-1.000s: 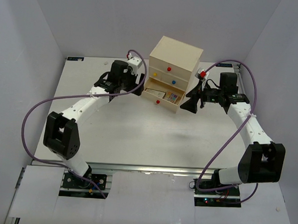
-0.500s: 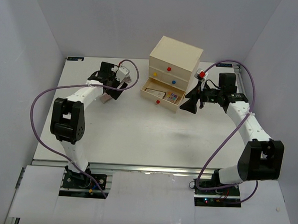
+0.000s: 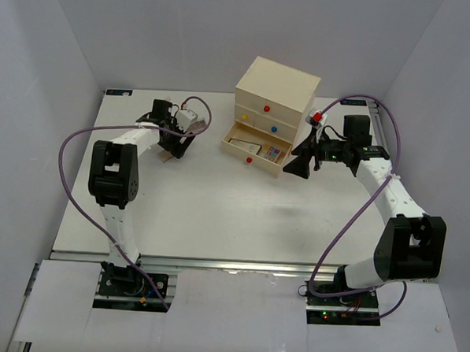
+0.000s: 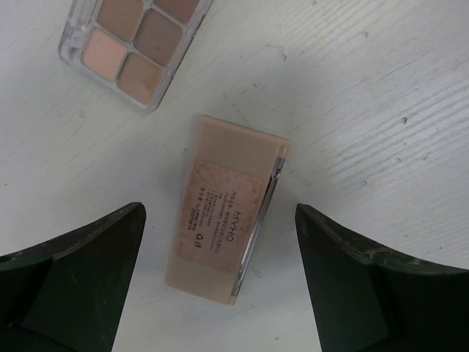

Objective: Organize the makeup

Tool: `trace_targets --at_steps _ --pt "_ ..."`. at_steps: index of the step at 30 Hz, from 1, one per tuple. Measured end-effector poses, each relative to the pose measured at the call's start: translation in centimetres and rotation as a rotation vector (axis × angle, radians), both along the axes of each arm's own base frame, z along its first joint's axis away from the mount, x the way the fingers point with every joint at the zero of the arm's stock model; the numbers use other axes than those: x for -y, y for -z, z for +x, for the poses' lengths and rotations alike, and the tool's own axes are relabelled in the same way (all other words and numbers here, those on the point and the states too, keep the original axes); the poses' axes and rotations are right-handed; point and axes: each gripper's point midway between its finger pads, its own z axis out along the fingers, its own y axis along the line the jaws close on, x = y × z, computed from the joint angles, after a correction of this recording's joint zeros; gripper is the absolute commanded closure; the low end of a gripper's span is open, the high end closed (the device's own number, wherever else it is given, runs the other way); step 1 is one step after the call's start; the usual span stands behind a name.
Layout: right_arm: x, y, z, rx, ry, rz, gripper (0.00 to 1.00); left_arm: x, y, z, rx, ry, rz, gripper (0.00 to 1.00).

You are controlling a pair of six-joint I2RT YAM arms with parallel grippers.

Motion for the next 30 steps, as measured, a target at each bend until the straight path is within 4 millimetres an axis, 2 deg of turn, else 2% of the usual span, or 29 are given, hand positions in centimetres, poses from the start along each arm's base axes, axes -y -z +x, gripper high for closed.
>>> trace_targets --at_steps 12,16,20,21,27,28,30 --pt "0.0 0.1 0.0 -0.003 0.0 -0.001 0.1 0.7 0.9 0.1 -0.038 0.001 -0.101 0.26" --pt "0.0 0.1 0.0 -0.003 0.0 -0.001 0.1 0.8 1.1 -0.1 -0.053 -0.01 -0.136 0.36" --pt "0.0 0.1 0.0 -0.003 0.0 -0.001 0.1 0.6 1.1 -0.1 -0.058 -0.025 -0.169 0.4" --pt "0.0 0.1 0.0 -0.003 0.0 -0.001 0.1 0.5 1.1 -0.1 -0.058 -0.029 -0.175 0.44" --pt "0.0 0.1 0.0 -0.003 0.0 -0.001 0.1 0.6 1.0 0.0 -0.066 -0.081 -0.219 0.9" --pt "0.0 0.1 0.0 -0.003 0.0 -0.001 0.1 0.7 0.9 0.0 -0.07 -0.096 -0.231 0.94" --pt "0.0 0.1 0.0 -0.003 0.0 -0.001 0.1 0.9 0.8 0.0 -0.08 -0.123 -0.265 0.94"
